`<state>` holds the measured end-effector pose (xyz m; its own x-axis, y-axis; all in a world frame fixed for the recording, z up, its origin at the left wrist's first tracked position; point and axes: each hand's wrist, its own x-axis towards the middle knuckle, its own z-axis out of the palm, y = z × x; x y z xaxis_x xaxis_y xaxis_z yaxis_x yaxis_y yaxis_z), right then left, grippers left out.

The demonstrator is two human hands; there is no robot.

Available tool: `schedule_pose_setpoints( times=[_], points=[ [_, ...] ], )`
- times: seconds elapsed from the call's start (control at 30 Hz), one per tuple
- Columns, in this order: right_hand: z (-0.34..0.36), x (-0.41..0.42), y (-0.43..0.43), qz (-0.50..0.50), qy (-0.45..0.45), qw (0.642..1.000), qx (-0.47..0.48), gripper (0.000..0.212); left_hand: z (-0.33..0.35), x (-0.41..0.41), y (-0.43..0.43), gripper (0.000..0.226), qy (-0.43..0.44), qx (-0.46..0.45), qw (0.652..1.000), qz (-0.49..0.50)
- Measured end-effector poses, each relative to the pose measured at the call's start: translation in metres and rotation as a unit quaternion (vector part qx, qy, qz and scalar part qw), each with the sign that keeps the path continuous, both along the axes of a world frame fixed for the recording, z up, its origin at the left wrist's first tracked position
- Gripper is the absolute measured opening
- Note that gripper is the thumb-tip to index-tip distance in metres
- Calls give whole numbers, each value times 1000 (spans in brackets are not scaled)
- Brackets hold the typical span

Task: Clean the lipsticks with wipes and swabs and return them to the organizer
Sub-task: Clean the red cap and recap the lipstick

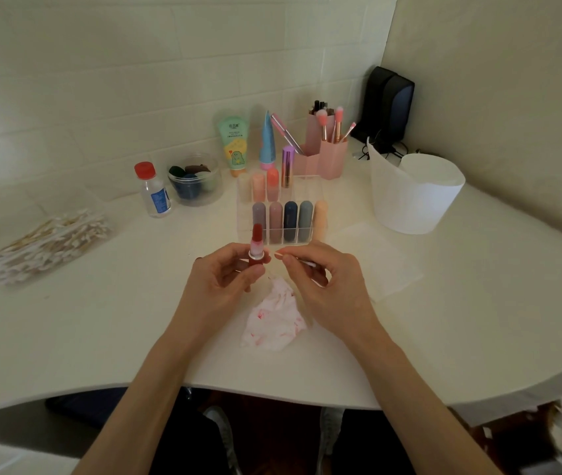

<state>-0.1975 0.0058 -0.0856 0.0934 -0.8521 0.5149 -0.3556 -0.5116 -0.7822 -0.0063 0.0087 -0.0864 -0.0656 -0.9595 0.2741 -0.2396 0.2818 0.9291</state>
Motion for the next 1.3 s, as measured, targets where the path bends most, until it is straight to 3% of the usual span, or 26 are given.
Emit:
schedule_pose_setpoints(
  times=[0.17,0.33,0.57,0.73,0.87,1.3],
  points=[
    [0,0,-1,-27,-5,1000,-8,14,0,1,-1,20,-4,-22,1000,12],
    [-2,-7,-6,-116,-10,993,6,13,3,-3,0,19,9,-36,997,62],
    [-3,-19,-9,-234,-19,968,84,16,11,-10,-5,14,-157,-48,971,174],
    [-2,-21,-9,-260,-24,960,103,17,23,-12,-15,19,-266,9,940,211],
    [0,-20,-8,-265,-25,958,107,18,20,-12,-17,18,-301,10,930,211],
    [1,-19,-7,-266,-18,956,122,19,8,-17,-20,16,-273,30,942,191]
  ],
)
